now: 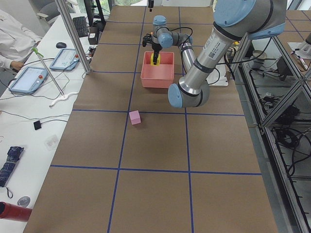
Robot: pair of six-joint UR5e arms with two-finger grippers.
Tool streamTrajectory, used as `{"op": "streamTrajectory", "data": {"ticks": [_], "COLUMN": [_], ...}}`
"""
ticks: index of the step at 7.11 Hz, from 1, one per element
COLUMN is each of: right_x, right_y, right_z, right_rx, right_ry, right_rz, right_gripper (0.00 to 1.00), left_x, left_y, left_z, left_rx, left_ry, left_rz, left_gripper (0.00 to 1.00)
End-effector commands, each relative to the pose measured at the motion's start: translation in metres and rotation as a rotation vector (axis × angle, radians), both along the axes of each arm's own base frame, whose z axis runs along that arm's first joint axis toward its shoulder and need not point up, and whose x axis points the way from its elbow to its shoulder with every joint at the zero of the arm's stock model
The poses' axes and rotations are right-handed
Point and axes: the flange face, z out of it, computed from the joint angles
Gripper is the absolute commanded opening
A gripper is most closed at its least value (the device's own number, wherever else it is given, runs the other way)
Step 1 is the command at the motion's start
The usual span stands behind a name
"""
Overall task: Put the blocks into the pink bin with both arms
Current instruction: 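Lower the yellow-green cube into the pink bin and open the left gripper, then withdraw the left gripper while the right gripper grasps the orange cube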
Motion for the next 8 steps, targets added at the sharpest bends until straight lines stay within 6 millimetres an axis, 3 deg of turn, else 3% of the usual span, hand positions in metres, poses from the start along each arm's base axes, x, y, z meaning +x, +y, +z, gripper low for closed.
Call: {"op": "streamTrajectory", "data": {"ticks": [1, 2, 3, 4, 5, 8], "right_x": [-0.080, -0.112, -0.140, -0.171, -0.186, -0.208], "right_y": [0.010, 0.018, 0.024, 0.034, 0.040, 0.042], "right_z": [-0.028, -0.031, -0.036, -0.029, -0.023, 0.005], "right_rx": [0.044, 0.063, 0.088, 0.078, 0.083, 0.033], "right_ry": [-0.037, -0.029, -0.009, 0.026, 0.049, 0.082], "right_rz": [0.036, -0.003, -0.026, -0.036, -0.043, -0.065], "right_gripper": [1.00, 1.00, 1.00, 1.00, 1.00, 1.00], "left_x": [-0.039, -0.088, -0.150, -0.203, -0.216, -0.215], "left_y": [0.003, -0.019, -0.049, -0.076, -0.082, -0.082], "left_z": [-0.004, 0.033, 0.090, 0.136, 0.146, 0.145], "left_rx": [0.108, 0.145, 0.192, 0.235, 0.232, 0.230], "left_ry": [-0.003, -0.042, -0.082, -0.131, -0.146, -0.143], "left_rz": [0.033, 0.081, 0.154, 0.207, 0.201, 0.198], "left_gripper": [1.00, 1.00, 1.00, 1.00, 1.00, 1.00]}}
